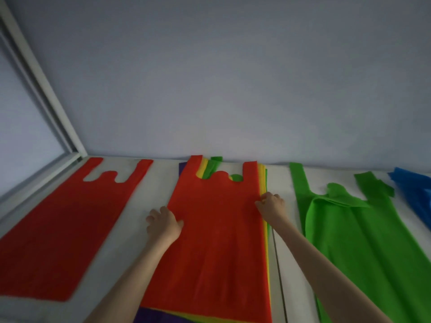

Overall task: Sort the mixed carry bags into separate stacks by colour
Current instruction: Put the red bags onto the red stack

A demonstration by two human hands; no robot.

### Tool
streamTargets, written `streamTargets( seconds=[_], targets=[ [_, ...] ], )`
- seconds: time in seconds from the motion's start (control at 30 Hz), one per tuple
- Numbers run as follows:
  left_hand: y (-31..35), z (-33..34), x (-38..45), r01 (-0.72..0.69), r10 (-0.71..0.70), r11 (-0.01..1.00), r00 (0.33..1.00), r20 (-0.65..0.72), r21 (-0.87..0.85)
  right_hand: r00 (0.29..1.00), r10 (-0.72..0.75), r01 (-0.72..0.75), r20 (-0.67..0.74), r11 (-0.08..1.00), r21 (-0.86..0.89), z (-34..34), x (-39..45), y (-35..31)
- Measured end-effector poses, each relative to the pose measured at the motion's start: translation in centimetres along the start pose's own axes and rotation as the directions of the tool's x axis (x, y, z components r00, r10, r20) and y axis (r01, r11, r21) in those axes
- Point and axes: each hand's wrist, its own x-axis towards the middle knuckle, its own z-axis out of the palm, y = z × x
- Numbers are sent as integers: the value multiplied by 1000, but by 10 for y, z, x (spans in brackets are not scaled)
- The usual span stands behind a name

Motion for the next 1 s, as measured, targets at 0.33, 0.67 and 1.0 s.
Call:
streamTargets(
  seconds=[0.33, 0.67, 1.0],
  targets=[
    [-6, -5, 16, -1, 1, 1000, 1000, 30, -10, 982, -91, 58, -166, 979, -193, 16, -6, -26],
    [-10, -6, 12, -8, 7, 999, 1000, -19, -52, 978, -204, 202, -50, 979, -38, 21, -5, -33],
    [-10, -5, 7, -44, 43, 997, 999, -10, -66, 927, -367, 375, 78, 908, -187, 30, -5, -32]
  ],
)
